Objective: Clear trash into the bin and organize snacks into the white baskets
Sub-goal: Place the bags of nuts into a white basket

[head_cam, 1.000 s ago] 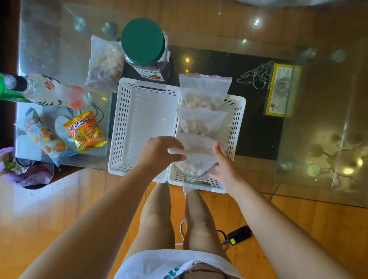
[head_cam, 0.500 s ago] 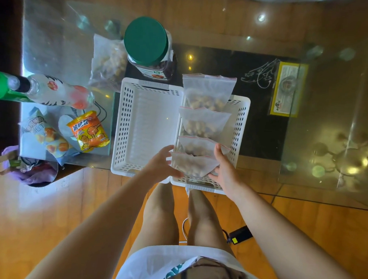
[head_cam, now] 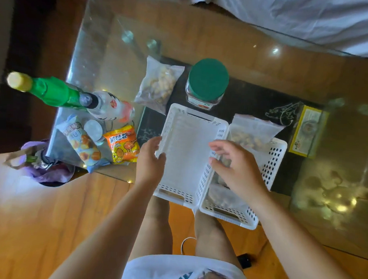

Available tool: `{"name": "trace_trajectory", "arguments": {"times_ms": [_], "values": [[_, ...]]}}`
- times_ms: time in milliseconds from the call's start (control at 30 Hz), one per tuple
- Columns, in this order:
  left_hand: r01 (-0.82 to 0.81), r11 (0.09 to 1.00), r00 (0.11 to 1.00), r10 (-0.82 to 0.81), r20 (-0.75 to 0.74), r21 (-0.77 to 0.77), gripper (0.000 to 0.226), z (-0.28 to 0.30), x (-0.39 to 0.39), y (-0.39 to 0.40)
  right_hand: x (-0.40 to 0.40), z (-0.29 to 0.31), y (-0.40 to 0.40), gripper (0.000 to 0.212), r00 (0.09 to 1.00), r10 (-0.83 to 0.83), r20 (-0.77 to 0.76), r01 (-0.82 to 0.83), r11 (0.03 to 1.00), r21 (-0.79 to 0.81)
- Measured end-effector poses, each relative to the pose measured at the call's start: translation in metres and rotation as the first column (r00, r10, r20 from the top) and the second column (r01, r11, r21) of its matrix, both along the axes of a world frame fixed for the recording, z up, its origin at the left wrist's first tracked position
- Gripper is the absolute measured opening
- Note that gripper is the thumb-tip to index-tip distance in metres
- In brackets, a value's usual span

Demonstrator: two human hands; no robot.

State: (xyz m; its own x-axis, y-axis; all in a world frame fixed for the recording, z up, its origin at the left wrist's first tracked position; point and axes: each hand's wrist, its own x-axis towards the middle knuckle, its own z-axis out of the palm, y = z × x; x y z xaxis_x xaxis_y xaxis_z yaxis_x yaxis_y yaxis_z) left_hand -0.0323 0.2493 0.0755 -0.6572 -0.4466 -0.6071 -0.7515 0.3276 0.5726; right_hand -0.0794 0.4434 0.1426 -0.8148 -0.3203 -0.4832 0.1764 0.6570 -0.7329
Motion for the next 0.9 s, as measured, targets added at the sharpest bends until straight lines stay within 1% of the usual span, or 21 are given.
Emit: {"name": "trace_trajectory", "arguments": {"times_ms": [67,133,200,333,433,500,567,633,700,767,833,900], "values": [[-0.010,0.994,0.998,0.003,0.068,0.107,0.053,-0.006,-0.005,-0.016,-0.023,-0.001,-0.040,0.028,0.999,0.035,0.004,-0.035,0.999,-0.039],[0.045,0.979,0.992,-0.067,0.105,0.201,0.058,-0.011,-0.008,-0.028,-0.050,-0.008,-0.080,0.028,0.999,0.043,0.000,-0.043,0.997,-0.066],[0.120,0.959,0.981,-0.155,0.120,0.255,0.059,-0.016,-0.014,-0.038,-0.080,-0.021,-0.117,0.030,0.998,0.055,-0.017,-0.056,0.997,-0.048],[0.189,0.905,0.945,-0.273,0.179,0.382,0.055,-0.021,-0.031,-0.059,-0.137,-0.056,-0.176,0.036,0.999,0.041,-0.011,-0.040,0.996,0.078],[0.174,0.873,0.938,-0.288,0.194,0.455,0.046,-0.025,-0.041,-0.071,-0.171,-0.087,-0.202,0.044,0.998,0.060,0.016,-0.062,0.971,0.229],[0.169,0.846,0.928,-0.309,0.207,0.505,0.045,-0.030,-0.045,-0.078,-0.192,-0.107,-0.210,0.050,0.999,0.034,0.025,-0.040,0.950,0.310],[0.174,0.821,0.918,-0.335,0.212,0.543,0.042,-0.034,-0.048,-0.083,-0.207,-0.123,-0.213,0.056,0.998,0.022,0.065,-0.046,0.916,0.397],[0.171,0.806,0.916,-0.342,0.210,0.566,0.038,-0.038,-0.051,-0.088,-0.216,-0.135,-0.214,0.061,0.987,0.017,0.160,-0.091,0.879,0.469],[0.179,0.810,0.910,-0.352,0.218,0.558,0.035,-0.039,-0.055,-0.090,-0.216,-0.142,-0.216,0.060,0.973,0.019,0.232,-0.139,0.845,0.516],[0.190,0.814,0.904,-0.363,0.225,0.548,0.033,-0.039,-0.059,-0.091,-0.213,-0.145,-0.217,0.053,0.983,0.026,0.181,-0.125,0.815,0.565],[0.197,0.817,0.900,-0.370,0.230,0.542,0.031,-0.038,-0.063,-0.091,-0.213,-0.145,-0.218,0.045,0.995,0.005,0.102,-0.064,0.811,0.582],[0.216,0.818,0.889,-0.390,0.239,0.533,0.029,-0.036,-0.067,-0.090,-0.214,-0.144,-0.217,0.038,0.993,-0.015,0.118,-0.058,0.807,0.588]]}}
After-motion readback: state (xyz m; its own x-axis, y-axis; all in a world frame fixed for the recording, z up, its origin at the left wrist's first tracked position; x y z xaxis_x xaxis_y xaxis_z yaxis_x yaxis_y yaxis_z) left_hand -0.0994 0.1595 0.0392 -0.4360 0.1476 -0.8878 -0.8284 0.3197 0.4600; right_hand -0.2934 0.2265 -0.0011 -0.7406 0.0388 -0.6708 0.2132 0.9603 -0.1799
